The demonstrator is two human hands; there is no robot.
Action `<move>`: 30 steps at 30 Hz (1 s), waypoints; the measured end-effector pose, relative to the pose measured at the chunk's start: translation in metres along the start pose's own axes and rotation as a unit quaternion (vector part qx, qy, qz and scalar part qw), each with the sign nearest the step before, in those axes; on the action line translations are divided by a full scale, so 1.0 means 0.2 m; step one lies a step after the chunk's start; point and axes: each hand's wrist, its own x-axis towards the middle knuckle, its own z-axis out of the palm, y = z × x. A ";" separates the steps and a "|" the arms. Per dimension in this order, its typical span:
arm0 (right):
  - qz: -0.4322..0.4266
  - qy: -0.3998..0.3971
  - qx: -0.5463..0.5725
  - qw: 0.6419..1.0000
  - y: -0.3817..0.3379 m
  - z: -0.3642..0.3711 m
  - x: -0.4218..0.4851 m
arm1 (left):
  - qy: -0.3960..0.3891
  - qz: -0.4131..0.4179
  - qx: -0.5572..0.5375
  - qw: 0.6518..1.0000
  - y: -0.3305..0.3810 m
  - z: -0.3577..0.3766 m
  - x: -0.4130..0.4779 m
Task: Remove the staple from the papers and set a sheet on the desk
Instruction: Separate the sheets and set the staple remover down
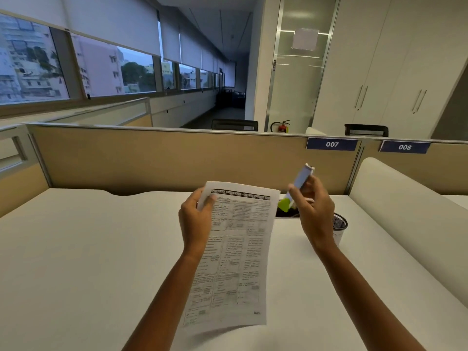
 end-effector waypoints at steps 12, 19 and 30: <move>0.273 -0.180 -0.443 0.835 0.80 -0.14 -0.43 | 0.080 -0.008 -0.019 0.997 -0.06 -0.04 0.00; 0.290 -0.189 -0.467 0.814 0.86 -0.17 -0.48 | 0.079 -0.020 -0.050 0.995 -0.04 -0.03 0.01; 0.166 -0.174 -0.132 0.962 0.71 -0.04 -0.43 | 0.062 -0.005 -0.107 0.992 -0.01 0.00 0.02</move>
